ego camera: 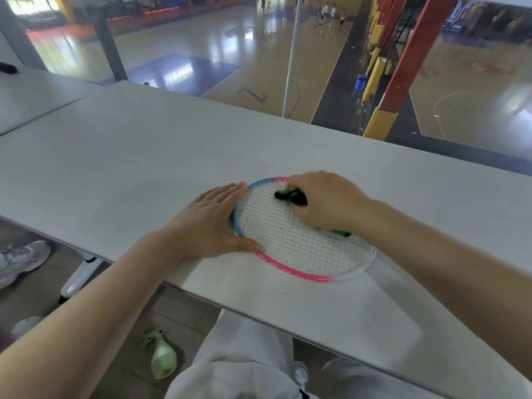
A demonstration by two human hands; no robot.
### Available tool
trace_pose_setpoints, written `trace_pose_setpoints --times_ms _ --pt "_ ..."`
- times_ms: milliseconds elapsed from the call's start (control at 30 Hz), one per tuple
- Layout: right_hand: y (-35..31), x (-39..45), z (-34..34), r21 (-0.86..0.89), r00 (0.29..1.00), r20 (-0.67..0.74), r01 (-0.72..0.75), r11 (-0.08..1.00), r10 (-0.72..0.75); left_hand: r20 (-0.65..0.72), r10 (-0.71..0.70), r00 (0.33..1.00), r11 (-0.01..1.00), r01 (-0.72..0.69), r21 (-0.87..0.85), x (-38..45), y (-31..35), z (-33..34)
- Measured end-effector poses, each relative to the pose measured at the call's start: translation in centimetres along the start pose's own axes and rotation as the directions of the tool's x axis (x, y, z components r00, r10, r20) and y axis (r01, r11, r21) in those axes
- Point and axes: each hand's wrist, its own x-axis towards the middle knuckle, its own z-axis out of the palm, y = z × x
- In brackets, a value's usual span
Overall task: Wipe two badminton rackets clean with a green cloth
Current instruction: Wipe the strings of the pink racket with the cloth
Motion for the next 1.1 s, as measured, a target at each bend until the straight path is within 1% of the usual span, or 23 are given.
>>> trace_pose_setpoints --times_ms 67,100,133,167,233,333,367,400,433,467,533,600,667,733,767,833,900,933,967,1000,1033,1100 --pt "-2.5 -2.2 -0.6 0.129 0.983 0.153 0.082 0.988 -0.101 -0.007 0.010 1.000 1.000 -0.010 0.011 0.1 -0.2 0.2" --pt "-3.4 -2.9 -0.7 0.156 0.967 0.210 0.111 0.982 -0.142 -0.011 0.014 1.000 1.000 -0.013 0.015 0.1 -0.2 0.2" --pt "-3.9 -3.2 -0.7 0.154 0.957 0.240 0.128 0.980 -0.163 -0.014 0.015 1.000 1.000 -0.015 0.017 0.1 -0.2 0.3" --pt "-4.0 -3.1 -0.7 0.131 0.958 0.237 0.133 0.982 -0.161 -0.013 0.016 1.000 1.000 -0.015 0.016 0.1 -0.2 0.3" --pt "-3.4 -1.9 -0.5 0.043 0.983 0.156 0.093 0.995 -0.099 -0.005 0.016 1.000 1.000 -0.016 0.010 0.1 -0.2 0.2" --pt "-1.1 0.9 0.1 -0.149 0.998 -0.040 -0.055 0.987 0.050 0.006 0.008 1.000 1.000 -0.008 0.003 0.0 -0.1 0.0" --pt "-0.4 1.5 0.2 -0.177 0.992 -0.088 -0.103 0.979 0.088 0.010 0.004 1.000 1.000 -0.004 0.001 0.0 -0.1 0.0" --pt "-0.1 1.8 0.3 -0.169 0.988 -0.104 -0.129 0.977 0.112 0.011 0.003 1.000 1.000 -0.003 -0.001 0.0 -0.1 0.0" --pt "-0.2 1.7 0.3 -0.139 0.990 -0.086 -0.124 0.983 0.112 0.009 0.003 1.000 1.000 -0.003 -0.003 0.0 0.0 0.0" --pt "-0.7 1.2 0.1 -0.091 0.996 -0.040 -0.087 0.992 0.084 0.005 0.005 1.000 1.000 -0.005 -0.006 0.0 0.0 0.0" --pt "-2.3 -0.7 -0.5 0.041 0.994 0.103 0.031 0.999 -0.035 -0.005 0.011 1.000 1.000 -0.011 -0.004 0.0 -0.2 0.2" --pt "-3.8 -2.8 -1.0 0.167 0.958 0.249 0.105 0.980 -0.145 -0.016 0.013 1.000 1.000 -0.013 0.005 0.0 -0.2 0.3" --pt "-4.0 -3.6 -1.2 0.184 0.935 0.308 0.121 0.975 -0.174 -0.019 0.017 1.000 1.000 -0.016 0.014 0.0 -0.2 0.3" --pt "-3.0 -2.9 -1.5 0.111 0.956 0.268 0.096 0.989 -0.122 -0.012 0.019 1.000 1.000 -0.019 0.013 -0.1 0.0 0.1" --pt "-2.1 -2.0 -1.5 0.057 0.973 0.217 0.062 0.996 -0.073 -0.007 0.017 1.000 1.000 -0.017 0.009 -0.1 0.0 0.0" --pt "0.5 0.2 -1.3 -0.086 0.996 0.070 -0.044 0.995 0.050 -0.003 0.007 1.000 1.000 -0.007 0.001 -0.1 0.1 0.0" --pt "3.2 1.8 -0.9 -0.169 0.982 -0.069 -0.187 0.968 0.178 0.003 0.001 1.000 1.000 -0.001 -0.002 -0.1 0.1 -0.1" --pt "4.1 2.2 -0.6 -0.168 0.971 -0.098 -0.231 0.958 0.217 0.006 -0.001 1.000 1.000 0.001 -0.004 -0.1 0.1 -0.1" --pt "4.6 2.2 -0.3 -0.155 0.968 -0.102 -0.241 0.958 0.228 0.006 -0.002 1.000 1.000 0.002 -0.007 -0.1 0.2 -0.1" --pt "4.5 1.9 -0.1 -0.142 0.974 -0.088 -0.219 0.965 0.208 0.005 -0.005 1.000 1.000 0.005 -0.010 -0.1 0.2 0.0" --pt "3.9 1.3 0.0 -0.124 0.985 -0.061 -0.171 0.977 0.164 0.002 -0.006 1.000 1.000 0.006 -0.010 -0.1 0.2 0.0" --pt "1.8 -0.9 -0.1 -0.023 0.999 0.016 -0.039 0.999 0.039 -0.013 0.000 1.000 1.000 0.000 -0.005 0.0 0.1 0.1"
